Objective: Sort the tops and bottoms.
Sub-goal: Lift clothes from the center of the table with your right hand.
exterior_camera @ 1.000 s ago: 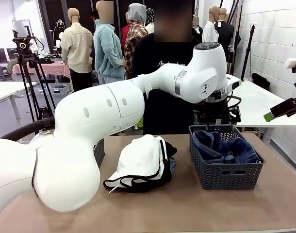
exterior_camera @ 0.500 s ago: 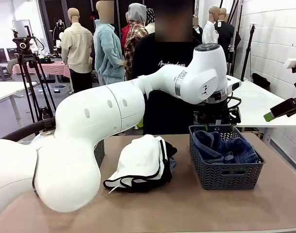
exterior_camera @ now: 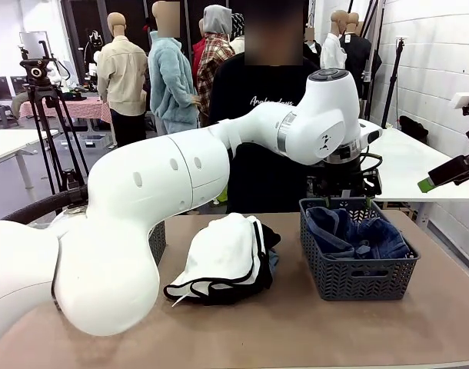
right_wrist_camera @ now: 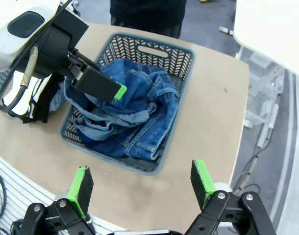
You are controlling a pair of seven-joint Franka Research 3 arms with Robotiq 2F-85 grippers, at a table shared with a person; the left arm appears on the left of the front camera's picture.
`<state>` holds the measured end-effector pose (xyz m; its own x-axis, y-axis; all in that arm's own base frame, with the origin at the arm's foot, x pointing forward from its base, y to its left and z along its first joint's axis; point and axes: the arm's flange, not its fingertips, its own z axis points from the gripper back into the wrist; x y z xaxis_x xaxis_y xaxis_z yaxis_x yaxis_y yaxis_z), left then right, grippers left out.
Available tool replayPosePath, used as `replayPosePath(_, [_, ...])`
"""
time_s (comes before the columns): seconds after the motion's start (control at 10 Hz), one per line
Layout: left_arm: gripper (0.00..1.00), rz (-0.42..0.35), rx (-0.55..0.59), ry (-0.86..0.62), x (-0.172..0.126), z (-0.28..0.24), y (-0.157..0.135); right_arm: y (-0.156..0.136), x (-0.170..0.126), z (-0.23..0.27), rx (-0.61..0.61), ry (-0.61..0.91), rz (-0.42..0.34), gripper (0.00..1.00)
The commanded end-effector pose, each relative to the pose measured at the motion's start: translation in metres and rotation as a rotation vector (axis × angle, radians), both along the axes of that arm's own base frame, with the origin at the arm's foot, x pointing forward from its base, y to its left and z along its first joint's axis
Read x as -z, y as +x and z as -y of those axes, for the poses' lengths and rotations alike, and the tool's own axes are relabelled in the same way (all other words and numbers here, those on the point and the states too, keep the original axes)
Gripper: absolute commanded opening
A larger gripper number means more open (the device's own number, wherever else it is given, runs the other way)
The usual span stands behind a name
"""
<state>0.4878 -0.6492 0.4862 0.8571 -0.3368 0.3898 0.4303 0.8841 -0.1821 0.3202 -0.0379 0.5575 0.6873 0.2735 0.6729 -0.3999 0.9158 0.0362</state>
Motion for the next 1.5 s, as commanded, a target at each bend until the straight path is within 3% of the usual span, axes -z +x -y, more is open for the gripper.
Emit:
replayPosePath(0.0, [1.0, 0.012, 0.01, -0.007, -0.003, 0.0, 0.001, 0.002, 0.001, 0.0, -0.004, 0.004, 0.009, 1.0])
replayPosePath(0.1, [1.0, 0.0, 0.0, 0.0, 0.0, 0.0, 0.0, 0.002, 0.001, 0.0, -0.004, 0.004, 0.009, 1.0])
replayPosePath(0.4, [1.0, 0.073, 0.094, 0.105, -0.022, -0.052, -0.035, 0.002, 0.001, 0.0, -0.004, 0.004, 0.009, 1.0])
replayPosePath(0.6, [1.0, 0.109, 0.049, 0.134, -0.028, -0.089, -0.051, 0.002, 0.001, 0.0, -0.004, 0.004, 0.009, 1.0])
replayPosePath(0.7, [1.0, 0.09, 0.074, 0.193, -0.03, -0.111, -0.064, 0.002, 0.001, 0.0, -0.004, 0.004, 0.009, 1.0])
replayPosePath(0.9, [1.0, 0.085, 0.018, 0.178, -0.028, -0.151, -0.081, 0.002, 0.001, 0.0, -0.004, 0.004, 0.009, 1.0])
replayPosePath(1.1, [1.0, 0.067, 0.156, 0.147, -0.024, -0.177, -0.101, 0.002, 0.001, 0.0, -0.004, 0.004, 0.009, 1.0])
replayPosePath(1.3, [1.0, -0.029, 0.323, 0.238, -0.021, -0.184, -0.114, 0.002, 0.001, 0.0, -0.004, 0.004, 0.009, 1.0])
replayPosePath(1.4, [1.0, -0.083, 0.333, 0.316, -0.024, -0.177, -0.112, 0.002, 0.001, 0.0, -0.004, 0.004, 0.009, 1.0])
